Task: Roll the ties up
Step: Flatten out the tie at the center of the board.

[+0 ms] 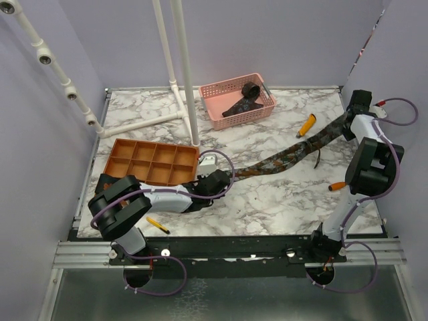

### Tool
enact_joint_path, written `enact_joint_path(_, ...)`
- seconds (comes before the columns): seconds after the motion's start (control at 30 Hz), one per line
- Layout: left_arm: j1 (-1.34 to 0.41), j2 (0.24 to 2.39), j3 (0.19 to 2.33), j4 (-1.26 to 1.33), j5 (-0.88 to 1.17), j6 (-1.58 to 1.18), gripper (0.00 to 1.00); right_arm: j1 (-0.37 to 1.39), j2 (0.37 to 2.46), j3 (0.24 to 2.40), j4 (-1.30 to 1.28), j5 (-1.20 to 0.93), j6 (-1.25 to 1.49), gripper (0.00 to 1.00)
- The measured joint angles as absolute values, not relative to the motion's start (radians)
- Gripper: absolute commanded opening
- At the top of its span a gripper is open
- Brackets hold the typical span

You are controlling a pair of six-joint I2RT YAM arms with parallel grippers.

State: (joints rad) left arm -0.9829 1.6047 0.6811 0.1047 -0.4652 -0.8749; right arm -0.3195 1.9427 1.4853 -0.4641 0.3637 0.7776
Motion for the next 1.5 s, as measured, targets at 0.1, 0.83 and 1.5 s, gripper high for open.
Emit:
enact_joint_path(0.1, -0.983, 1.583, 0.665, 0.089, -0.472, -0.875, 0.00, -0.317, 1.945, 1.495, -0.450, 0.341, 0.754, 0.54)
enact_joint_path(0.83, -0.982, 1.488, 0.664, 0.017, -0.474, -0.790, 0.00, 0.026, 1.645, 0.999, -0.347, 0.253, 0.735, 0.28)
enact_joint_path(1.5, -0.931, 1.672, 0.746, 0.102, -0.525, -0.829, 0.00, -0.138, 1.968, 1.437, -0.574, 0.467, 0.686, 0.24)
